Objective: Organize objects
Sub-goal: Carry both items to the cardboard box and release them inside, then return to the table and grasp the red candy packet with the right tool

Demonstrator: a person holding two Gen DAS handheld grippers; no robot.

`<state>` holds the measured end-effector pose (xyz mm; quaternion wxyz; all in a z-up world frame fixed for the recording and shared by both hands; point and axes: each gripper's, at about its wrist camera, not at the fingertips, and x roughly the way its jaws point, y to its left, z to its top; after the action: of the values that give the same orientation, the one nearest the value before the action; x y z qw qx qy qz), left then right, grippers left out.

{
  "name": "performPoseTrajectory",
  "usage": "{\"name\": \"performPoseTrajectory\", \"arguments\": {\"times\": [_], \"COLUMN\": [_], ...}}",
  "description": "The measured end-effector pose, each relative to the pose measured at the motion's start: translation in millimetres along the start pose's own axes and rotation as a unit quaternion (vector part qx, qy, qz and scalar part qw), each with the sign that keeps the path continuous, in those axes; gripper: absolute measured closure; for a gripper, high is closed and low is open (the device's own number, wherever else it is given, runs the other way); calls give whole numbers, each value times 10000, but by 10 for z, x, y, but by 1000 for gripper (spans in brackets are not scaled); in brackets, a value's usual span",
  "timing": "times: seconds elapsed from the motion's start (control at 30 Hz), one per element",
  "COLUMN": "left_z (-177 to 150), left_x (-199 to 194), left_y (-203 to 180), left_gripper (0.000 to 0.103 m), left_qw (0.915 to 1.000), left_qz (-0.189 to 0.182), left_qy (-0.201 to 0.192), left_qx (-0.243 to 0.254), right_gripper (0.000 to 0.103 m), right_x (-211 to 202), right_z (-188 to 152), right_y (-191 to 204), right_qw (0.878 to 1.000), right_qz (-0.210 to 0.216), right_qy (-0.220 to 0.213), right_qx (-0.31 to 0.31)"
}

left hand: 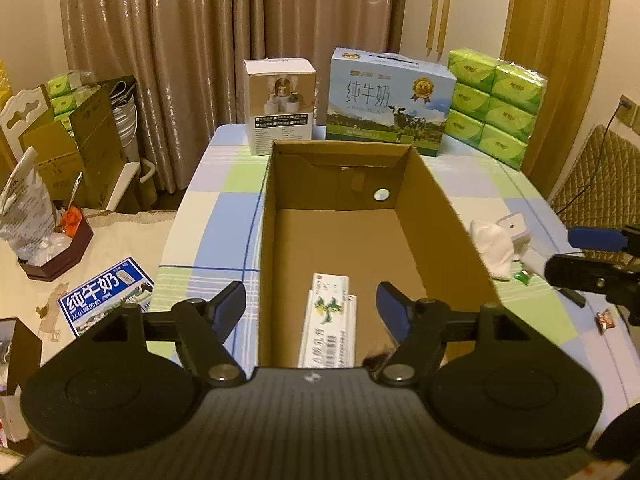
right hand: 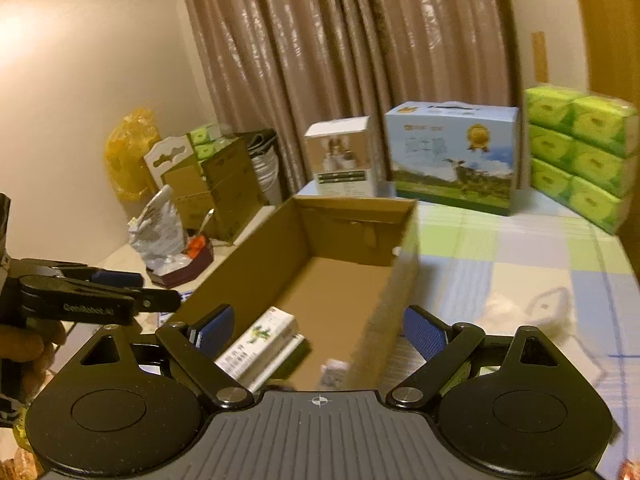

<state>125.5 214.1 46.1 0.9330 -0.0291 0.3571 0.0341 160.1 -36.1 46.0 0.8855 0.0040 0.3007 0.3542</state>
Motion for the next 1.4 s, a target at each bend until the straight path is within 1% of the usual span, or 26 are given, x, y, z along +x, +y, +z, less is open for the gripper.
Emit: {"name": "performPoseTrajectory", "arguments": {"times": [0.27, 0.4, 0.43, 0.63, 0.77, 0.9, 1.13, 1.4], "left_z": [-88, -133, -144, -263, -350, -415, -420, -427], "left_x": [-337, -439, -456, -526, -509, -490, -410, -402], "left_y": [-379, -654, -719, -1121, -1356, -1559, -1802, -1960], "left_gripper": [22, 16, 14, 1, 1, 1, 1, 1], "left_qw": [9997, 9990, 9988, 9974, 9966, 9960, 9949, 9935], "left_qz": [-172, -346, -390, -660, -798, -884, -980, -1097], "left_qy": [-184, -258, -272, -272, -188, -126, -52, -41], "left_qx": [-75, -64, -68, -105, -51, 37, 212, 312], "right_gripper": [11, 9, 9, 6, 5, 4, 4, 4], "right_x": [-804, -1238, -1336, -1839, -2037, -2184, -2346, -2424], "right_z": [-226, -368, -413, -733, -929, -1118, -1337, -1423], "right_y": [-313, -528, -577, -826, -1005, -1160, -1365, -1435], "right_qw": [9973, 9924, 9910, 9821, 9750, 9691, 9627, 9628], "right_qz": [-591, -966, -1051, -1627, -1936, -2198, -2399, -2523], "right_qy": [-280, -406, -434, -474, -407, -327, -221, -106], "right_qx": [325, 640, 703, 827, 1015, 1071, 1233, 964]}}
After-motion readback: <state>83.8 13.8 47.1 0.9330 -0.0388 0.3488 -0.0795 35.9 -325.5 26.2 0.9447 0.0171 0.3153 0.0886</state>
